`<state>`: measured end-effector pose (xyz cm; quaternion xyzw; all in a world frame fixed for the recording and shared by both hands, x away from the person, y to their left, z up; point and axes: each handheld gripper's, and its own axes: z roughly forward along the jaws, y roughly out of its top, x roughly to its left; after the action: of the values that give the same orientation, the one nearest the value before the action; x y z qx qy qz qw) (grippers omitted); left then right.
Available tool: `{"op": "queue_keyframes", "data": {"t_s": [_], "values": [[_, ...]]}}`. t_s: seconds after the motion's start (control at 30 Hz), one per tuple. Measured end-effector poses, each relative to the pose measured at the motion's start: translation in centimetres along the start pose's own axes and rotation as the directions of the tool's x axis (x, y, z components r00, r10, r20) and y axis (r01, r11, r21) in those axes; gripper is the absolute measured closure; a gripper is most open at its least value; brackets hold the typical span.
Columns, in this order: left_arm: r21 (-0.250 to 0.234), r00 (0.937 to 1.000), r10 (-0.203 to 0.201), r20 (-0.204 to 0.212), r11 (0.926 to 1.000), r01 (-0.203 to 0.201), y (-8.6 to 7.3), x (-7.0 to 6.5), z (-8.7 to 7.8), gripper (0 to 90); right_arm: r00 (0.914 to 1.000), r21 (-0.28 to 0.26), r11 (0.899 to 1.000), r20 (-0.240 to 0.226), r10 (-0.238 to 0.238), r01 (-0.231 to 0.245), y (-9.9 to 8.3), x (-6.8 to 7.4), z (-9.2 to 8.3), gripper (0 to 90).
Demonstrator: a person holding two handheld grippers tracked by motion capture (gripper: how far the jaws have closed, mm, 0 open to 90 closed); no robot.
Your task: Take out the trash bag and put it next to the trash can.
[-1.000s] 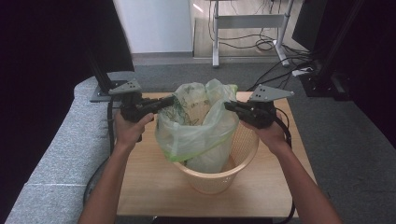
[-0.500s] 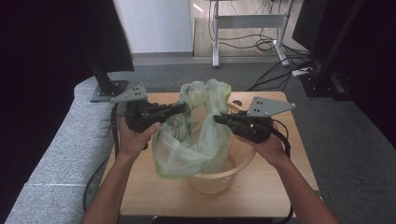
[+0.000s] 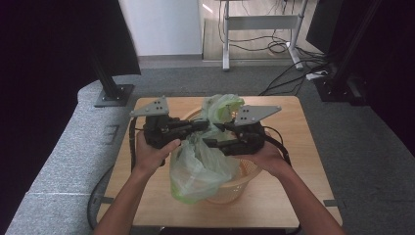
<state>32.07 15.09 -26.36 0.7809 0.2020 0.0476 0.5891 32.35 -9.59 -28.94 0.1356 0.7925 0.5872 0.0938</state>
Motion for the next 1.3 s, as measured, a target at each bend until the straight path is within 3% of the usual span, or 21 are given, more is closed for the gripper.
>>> {"op": "queue_keyframes", "data": {"t_s": [0.07, 0.13, 0.17, 0.2, 0.27, 0.3, 0.33, 0.37, 0.47, 0.5, 0.6, 0.63, 0.73, 0.83, 0.97, 1.03, 1.23, 1.3], "values": [[0.004, 1.0, 0.005, 0.001, 1.0, -0.005, 0.0, 0.0, 0.1, 89.9, 0.9997, 0.01, 1.0, 0.022, -0.007, 0.006, 0.2, 0.2, 0.6, 41.5], [0.006, 1.0, 0.004, 0.005, 1.0, -0.004, -0.1, -0.1, 0.3, 89.9, 0.9997, 0.018, 1.0, 0.022, -0.002, 0.002, 0.2, 0.2, 0.9, 42.6], [0.005, 1.0, 0.004, 0.006, 1.0, -0.004, -0.1, -0.1, 0.4, 89.9, 0.9997, 0.022, 1.0, 0.024, -0.006, 0.005, 0.3, 0.3, 1.1, 47.4], [0.004, 1.0, 0.002, 0.006, 1.0, -0.002, -0.2, -0.1, 0.4, 89.8, 0.9983, 0.037, 0.999, 0.047, -0.034, 0.032, 0.4, 0.4, 1.4, 66.9], [0.002, 1.0, 0.0, 0.009, 1.0, 0.0, -0.2, 0.0, 0.3, 89.4, 0.9972, 0.045, 0.998, 0.051, -0.055, 0.053, 0.4, 0.6, 1.5, 81.2], [-0.001, 0.9999, -0.003, 0.013, 1.0, 0.003, -0.2, 0.1, 0.2, 89.4, 0.9972, 0.045, 0.998, 0.051, -0.055, 0.053, 0.4, 0.6, 1.5, 81.2], [-0.009, 0.9998, -0.011, 0.016, 0.9999, 0.011, -0.3, 0.2, 0.1, 87.1, 0.9959, 0.044, 0.997, 0.063, -0.064, 0.062, 0.4, 0.6, 1.5, 85.3], [-0.018, 0.9998, -0.015, 0.012, 0.9997, 0.016, -0.3, 0.2, -0.1, 79.2, 0.9944, 0.039, 0.997, 0.079, -0.07, 0.067, 0.4, 0.6, 1.3, 87.4], [-0.044, 0.9997, -0.023, -0.004, 0.9988, 0.022, -0.3, 0.5, -1.1, 64.7, 0.9939, 0.022, 0.998, 0.093, -0.06, 0.058, 0.5, 0.6, 0.9, 88.1], [-0.063, 0.9996, -0.023, -0.014, 0.9978, 0.022, -0.3, 0.6, -1.5, 64.7, 0.9934, 0.014, 0.998, 0.098, -0.059, 0.057, 0.6, 0.6, 0.6, 88.2], [-0.107, 0.9981, -0.019, -0.059, 0.9942, 0.013, -0.4, 0.8, -3.2, 46.5, 0.9914, -0.025, 0.998, 0.121, -0.051, 0.054, 0.9, 0.4, -0.8, 88.2], [-0.12, 0.9962, -0.021, -0.084, 0.9928, 0.011, -0.5, 0.9, -3.8, 46.5, 0.9914, -0.025, 0.998, 0.121, -0.051, 0.054, 0.9, 0.4, -0.8, 88.2], [-0.148, 0.9881, -0.047, -0.147, 0.9887, 0.025, -0.9, 1.5, -5.7, 39.4, 0.9902, -0.064, 0.997, 0.133, -0.042, 0.051, 1.4, 0.1, -2.4, 88.2], [-0.144, 0.9776, -0.068, -0.199, 0.9888, 0.04, -1.7, 2.1, -6.8, 34.1, 0.9871, -0.095, 0.995, 0.157, -0.029, 0.044, 2.2, -0.2, -3.9, 88.2], [-0.086, 0.9797, -0.057, -0.192, 0.9954, 0.041, -3.2, 2.3, -6.8, 27.7, 0.9807, -0.11, 0.993, 0.195, -0.015, 0.037, 3.0, -0.5, -5.1, 88.2], [-0.062, 0.9849, -0.05, -0.166, 0.9973, 0.04, -3.8, 2.3, -6.3, 24.0, 0.9774, -0.111, 0.993, 0.211, -0.013, 0.037, 3.3, -0.5, -5.3, 88.2], [-0.013, 0.9965, -0.008, -0.083, 0.9999, 0.007, -4.4, 1.6, -3.7, 15.2, 0.9738, -0.119, 0.992, 0.227, -0.007, 0.035, 3.9, -0.2, -5.1, 88.2], [-0.001, 0.9979, 0.015, -0.063, 0.9999, -0.015, -4.1, 0.7, -2.3, 13.6, 0.9734, -0.12, 0.992, 0.229, -0.009, 0.037, 4.0, 0.2, -4.6, 88.2]]}}
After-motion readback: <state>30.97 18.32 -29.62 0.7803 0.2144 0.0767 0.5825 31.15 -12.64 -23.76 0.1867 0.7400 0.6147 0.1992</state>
